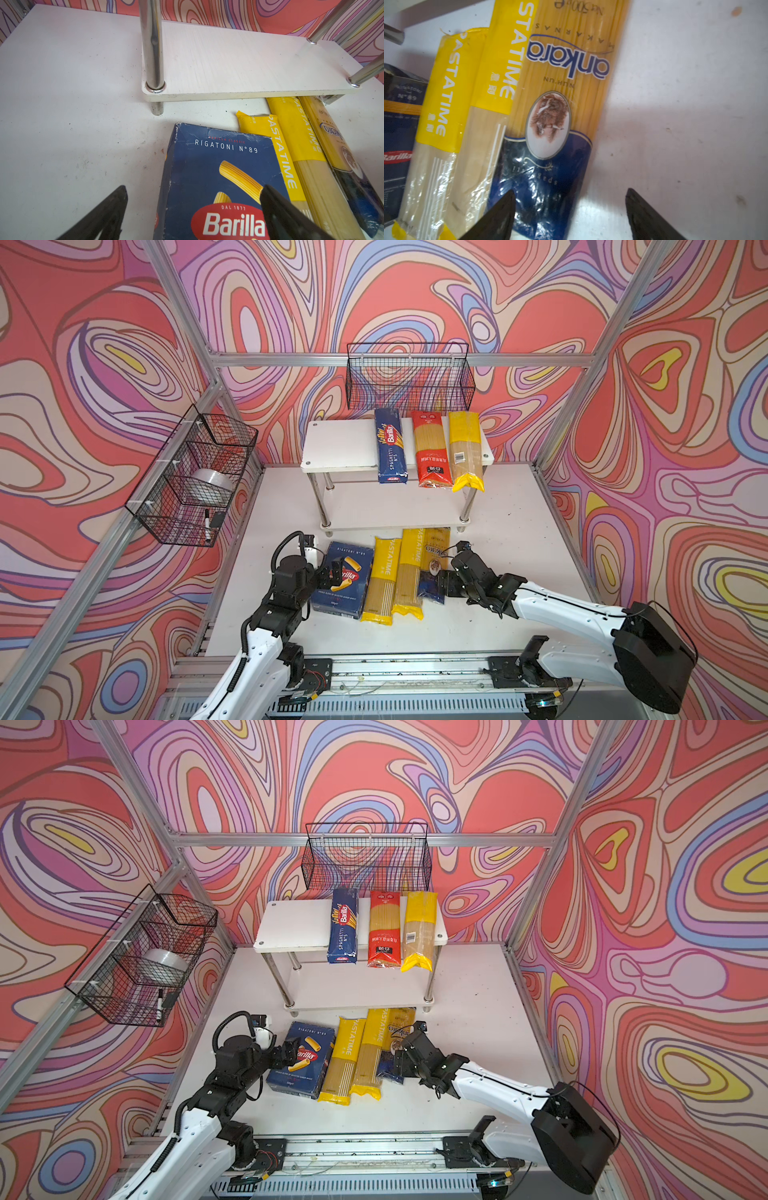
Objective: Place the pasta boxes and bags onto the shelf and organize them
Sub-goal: 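Lower the right gripper onto the Ankara bag's middle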
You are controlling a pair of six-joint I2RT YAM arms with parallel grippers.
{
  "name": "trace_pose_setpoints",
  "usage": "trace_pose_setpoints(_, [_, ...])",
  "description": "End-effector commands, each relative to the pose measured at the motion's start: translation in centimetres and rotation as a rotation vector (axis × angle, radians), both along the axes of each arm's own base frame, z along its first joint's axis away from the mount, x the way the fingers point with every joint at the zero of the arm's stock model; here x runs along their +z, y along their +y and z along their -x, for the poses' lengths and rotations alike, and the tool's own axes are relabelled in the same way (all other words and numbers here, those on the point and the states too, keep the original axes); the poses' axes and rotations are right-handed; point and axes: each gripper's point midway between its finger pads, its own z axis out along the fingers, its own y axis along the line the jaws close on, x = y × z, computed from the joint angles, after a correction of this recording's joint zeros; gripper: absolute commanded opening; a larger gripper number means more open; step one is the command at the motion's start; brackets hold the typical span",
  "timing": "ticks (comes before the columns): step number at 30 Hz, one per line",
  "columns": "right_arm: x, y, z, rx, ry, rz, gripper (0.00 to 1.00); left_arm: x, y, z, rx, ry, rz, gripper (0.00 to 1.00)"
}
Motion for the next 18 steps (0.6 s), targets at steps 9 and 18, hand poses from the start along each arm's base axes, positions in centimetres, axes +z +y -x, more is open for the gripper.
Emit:
trace_pose_setpoints(9, [0.1,1.8,-2.0,-0.042,0.033,-0.004,0.98,1.2,-1.0,-0.1,-0.055,-0.018,0.018,1.0])
trace_pose_setpoints(18, [0.7,-0.1,-3.4,-0.213,0.005,0.087,0.98,1.2,-0.9,-0.1,-0.049,-0.017,0.017,1.0])
